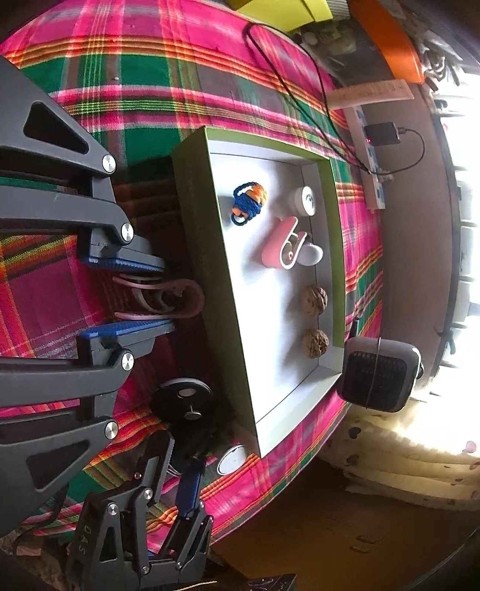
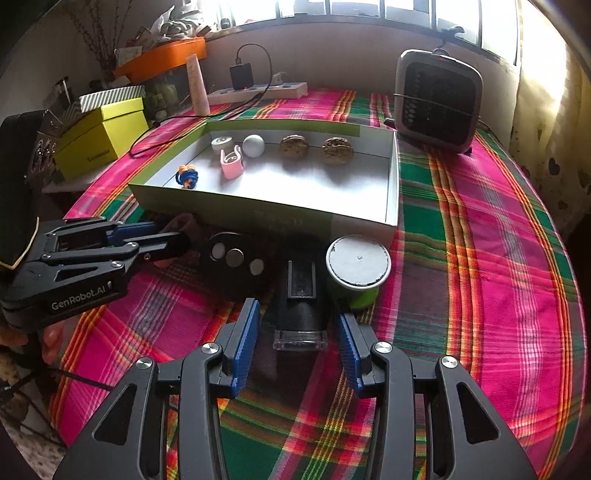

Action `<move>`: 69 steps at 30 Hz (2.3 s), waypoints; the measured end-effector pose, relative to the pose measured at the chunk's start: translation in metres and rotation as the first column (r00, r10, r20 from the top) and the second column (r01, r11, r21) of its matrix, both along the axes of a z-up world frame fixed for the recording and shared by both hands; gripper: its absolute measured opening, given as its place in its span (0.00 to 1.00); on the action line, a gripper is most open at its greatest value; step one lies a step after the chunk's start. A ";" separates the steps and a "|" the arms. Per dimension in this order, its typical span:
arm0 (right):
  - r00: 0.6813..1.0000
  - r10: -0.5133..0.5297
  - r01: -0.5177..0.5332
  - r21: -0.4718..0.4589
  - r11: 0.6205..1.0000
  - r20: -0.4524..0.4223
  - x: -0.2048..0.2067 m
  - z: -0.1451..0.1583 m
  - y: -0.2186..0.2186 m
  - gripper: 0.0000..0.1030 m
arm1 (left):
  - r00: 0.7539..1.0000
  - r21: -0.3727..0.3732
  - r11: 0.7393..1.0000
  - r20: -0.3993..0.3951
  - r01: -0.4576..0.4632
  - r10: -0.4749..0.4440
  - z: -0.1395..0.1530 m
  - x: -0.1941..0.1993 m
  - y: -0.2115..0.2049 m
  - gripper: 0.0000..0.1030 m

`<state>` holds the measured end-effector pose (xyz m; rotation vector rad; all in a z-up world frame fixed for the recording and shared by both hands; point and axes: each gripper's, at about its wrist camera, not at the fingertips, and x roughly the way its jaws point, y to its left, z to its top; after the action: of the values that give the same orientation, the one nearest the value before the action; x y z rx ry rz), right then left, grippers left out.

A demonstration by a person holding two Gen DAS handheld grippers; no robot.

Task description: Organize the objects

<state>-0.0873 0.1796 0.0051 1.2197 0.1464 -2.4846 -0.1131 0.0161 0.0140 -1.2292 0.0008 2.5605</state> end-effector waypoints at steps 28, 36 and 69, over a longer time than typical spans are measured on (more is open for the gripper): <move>0.999 -0.034 0.034 0.042 0.999 0.002 0.029 0.002 0.009 0.28 | 0.999 0.021 0.999 0.005 -0.035 0.034 0.000 0.018 -0.013 0.21; 1.000 -0.019 0.020 0.050 0.999 -0.021 0.020 0.000 -0.002 0.40 | 1.000 0.023 0.999 0.003 -0.030 0.030 0.000 0.018 -0.012 0.26; 0.999 -0.049 0.049 0.003 0.999 -0.022 0.015 0.000 0.005 0.28 | 0.997 -0.033 0.997 -0.009 -0.076 0.076 0.001 0.015 -0.004 0.21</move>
<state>-0.0726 0.1849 0.0046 1.2117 0.1286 -2.5414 -0.0977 0.0120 0.0155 -1.2546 -0.0017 2.6404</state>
